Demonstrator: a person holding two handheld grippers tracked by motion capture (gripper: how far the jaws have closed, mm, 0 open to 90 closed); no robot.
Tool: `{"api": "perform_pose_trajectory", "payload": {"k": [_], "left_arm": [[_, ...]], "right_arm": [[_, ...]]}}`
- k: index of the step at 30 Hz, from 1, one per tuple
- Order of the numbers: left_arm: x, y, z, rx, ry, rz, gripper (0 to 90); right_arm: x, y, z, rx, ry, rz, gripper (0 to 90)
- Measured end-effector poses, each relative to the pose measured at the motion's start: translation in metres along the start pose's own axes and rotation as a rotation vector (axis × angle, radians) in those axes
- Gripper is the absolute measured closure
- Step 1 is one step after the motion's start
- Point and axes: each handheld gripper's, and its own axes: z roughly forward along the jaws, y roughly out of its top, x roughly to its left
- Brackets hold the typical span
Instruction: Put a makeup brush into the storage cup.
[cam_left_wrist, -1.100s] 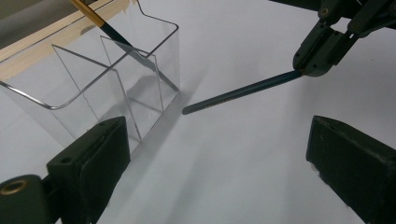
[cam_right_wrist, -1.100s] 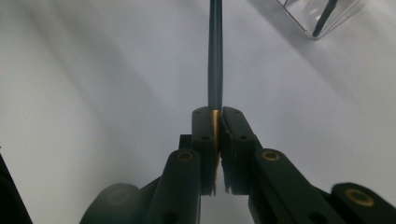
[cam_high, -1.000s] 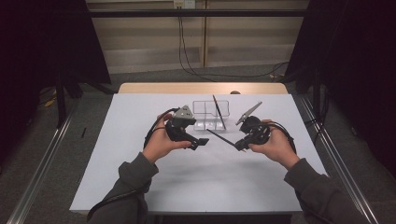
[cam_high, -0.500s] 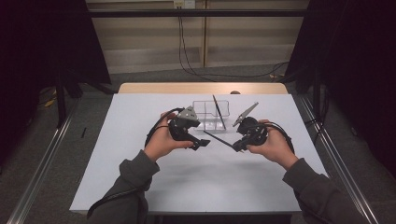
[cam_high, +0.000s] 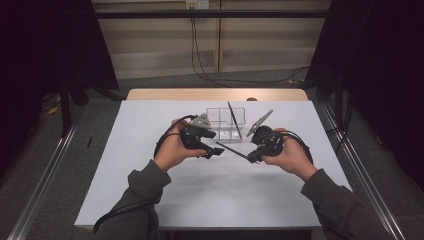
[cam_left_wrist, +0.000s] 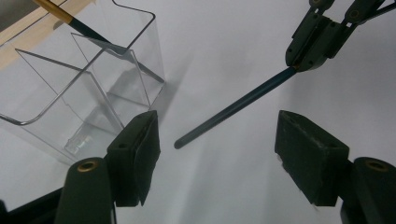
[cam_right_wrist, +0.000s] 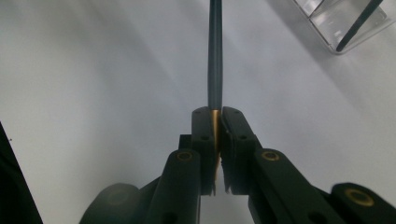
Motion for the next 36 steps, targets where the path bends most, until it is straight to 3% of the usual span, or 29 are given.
{"api": "perform_pose_trajectory", "payload": {"k": [14,26,28,36], "left_arm": [[-0.002,0.006,0.005,0.088,-0.009,0.083,42.4],[-0.001,0.006,0.015,0.125,-0.013,0.152,42.9],[-0.001,0.007,0.016,0.151,-0.027,0.161,44.6],[-0.003,0.008,0.018,0.179,0.002,0.191,56.7]], "right_arm": [[0.003,0.004,0.002,0.015,0.008,-0.013,85.3],[0.008,0.010,-0.003,0.008,0.023,-0.041,85.4],[0.008,0.011,-0.005,0.001,0.024,-0.053,85.4],[0.013,0.016,-0.008,-0.005,0.029,-0.062,85.4]]}}
